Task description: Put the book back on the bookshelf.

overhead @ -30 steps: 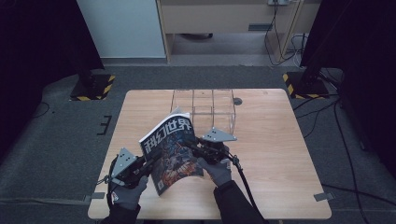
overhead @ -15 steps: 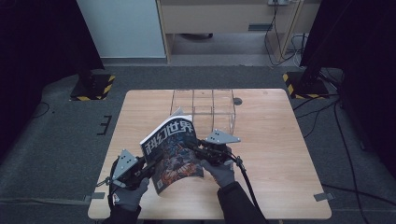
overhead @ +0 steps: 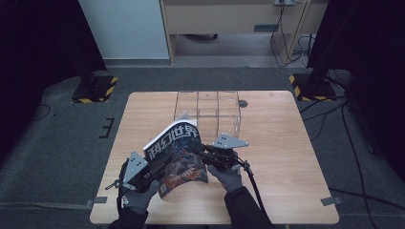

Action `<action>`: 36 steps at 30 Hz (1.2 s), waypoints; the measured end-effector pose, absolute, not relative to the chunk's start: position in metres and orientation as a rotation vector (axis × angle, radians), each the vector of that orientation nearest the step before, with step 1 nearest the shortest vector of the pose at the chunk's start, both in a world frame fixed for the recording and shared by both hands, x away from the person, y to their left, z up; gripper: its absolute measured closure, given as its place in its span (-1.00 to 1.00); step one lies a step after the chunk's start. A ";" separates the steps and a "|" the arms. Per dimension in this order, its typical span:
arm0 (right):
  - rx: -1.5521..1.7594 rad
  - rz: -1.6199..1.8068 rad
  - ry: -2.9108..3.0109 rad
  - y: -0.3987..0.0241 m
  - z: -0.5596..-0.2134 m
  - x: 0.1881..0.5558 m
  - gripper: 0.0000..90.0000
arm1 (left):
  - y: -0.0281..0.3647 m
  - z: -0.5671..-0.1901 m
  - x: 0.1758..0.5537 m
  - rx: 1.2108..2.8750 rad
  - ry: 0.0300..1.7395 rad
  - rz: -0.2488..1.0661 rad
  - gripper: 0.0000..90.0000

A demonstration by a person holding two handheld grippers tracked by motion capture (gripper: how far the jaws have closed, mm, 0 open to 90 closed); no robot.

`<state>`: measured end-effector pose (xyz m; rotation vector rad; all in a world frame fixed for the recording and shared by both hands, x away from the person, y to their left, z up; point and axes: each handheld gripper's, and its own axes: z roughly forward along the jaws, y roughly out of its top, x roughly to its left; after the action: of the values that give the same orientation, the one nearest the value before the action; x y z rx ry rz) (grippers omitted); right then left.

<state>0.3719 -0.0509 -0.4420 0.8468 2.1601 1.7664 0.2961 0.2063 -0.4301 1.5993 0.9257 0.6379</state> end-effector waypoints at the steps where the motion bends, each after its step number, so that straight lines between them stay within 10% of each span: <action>1: 0.848 1.765 2.160 -0.051 -0.442 0.372 0.73 | 0.205 -0.430 0.297 1.598 0.927 0.640 0.53; 20: 0.857 1.756 2.166 -0.049 -0.442 0.373 0.67 | 0.191 -0.425 0.297 1.609 0.999 0.726 0.81; 36: 0.951 1.675 2.032 -0.070 -0.433 0.379 0.10 | 0.188 -0.423 0.293 1.615 1.021 0.700 0.82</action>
<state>0.3793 -0.0699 -0.4326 0.9508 2.0317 1.6754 0.2931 0.1881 -0.4230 1.6150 1.0206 0.7001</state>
